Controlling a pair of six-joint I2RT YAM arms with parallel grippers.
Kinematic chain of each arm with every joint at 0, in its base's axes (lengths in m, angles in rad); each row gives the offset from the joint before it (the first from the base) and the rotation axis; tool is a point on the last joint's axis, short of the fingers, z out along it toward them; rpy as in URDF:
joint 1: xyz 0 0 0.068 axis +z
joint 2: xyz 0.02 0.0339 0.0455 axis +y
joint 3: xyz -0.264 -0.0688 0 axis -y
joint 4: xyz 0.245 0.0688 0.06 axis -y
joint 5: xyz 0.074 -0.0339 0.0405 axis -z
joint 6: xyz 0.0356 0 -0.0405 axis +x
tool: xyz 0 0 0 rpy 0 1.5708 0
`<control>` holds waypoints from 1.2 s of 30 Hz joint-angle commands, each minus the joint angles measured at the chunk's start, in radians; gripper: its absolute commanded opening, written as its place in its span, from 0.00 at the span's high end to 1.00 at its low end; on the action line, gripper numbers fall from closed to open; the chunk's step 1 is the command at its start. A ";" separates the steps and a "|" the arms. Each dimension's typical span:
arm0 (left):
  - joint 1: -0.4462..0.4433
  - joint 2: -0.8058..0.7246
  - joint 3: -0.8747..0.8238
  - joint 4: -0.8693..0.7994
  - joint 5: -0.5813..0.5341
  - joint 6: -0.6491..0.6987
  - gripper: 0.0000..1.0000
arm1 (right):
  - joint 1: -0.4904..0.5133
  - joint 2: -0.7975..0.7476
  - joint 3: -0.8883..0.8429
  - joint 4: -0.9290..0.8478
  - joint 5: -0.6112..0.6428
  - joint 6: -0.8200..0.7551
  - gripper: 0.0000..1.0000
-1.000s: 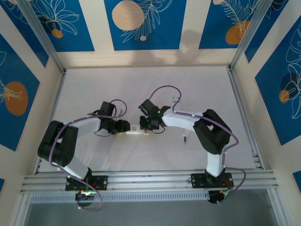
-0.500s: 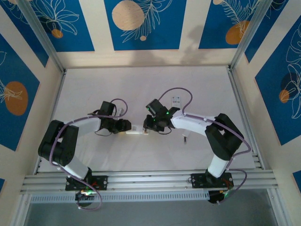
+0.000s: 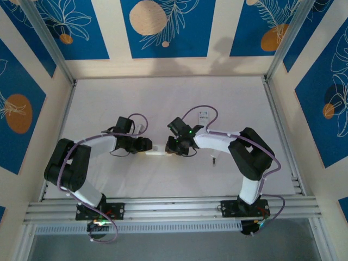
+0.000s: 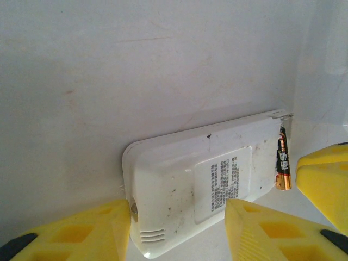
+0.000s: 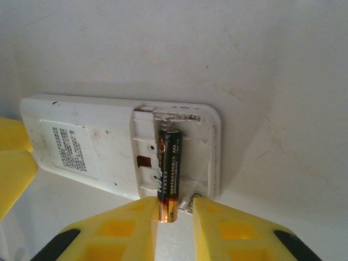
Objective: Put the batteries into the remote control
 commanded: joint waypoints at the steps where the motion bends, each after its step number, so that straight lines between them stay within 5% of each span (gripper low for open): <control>1: 0.002 0.011 0.018 0.002 0.020 0.015 0.51 | -0.002 0.020 0.002 0.013 -0.031 0.013 0.76; 21: 0.001 0.014 0.022 -0.002 0.015 0.022 0.51 | -0.006 0.112 0.007 0.015 0.000 -0.058 0.91; 29: 0.002 0.017 0.019 -0.002 0.019 0.025 0.51 | 0.006 0.147 -0.054 0.159 0.036 -0.162 0.95; 36: 0.002 0.010 0.016 -0.004 0.016 0.023 0.51 | 0.017 0.164 -0.139 0.336 -0.070 -0.164 0.91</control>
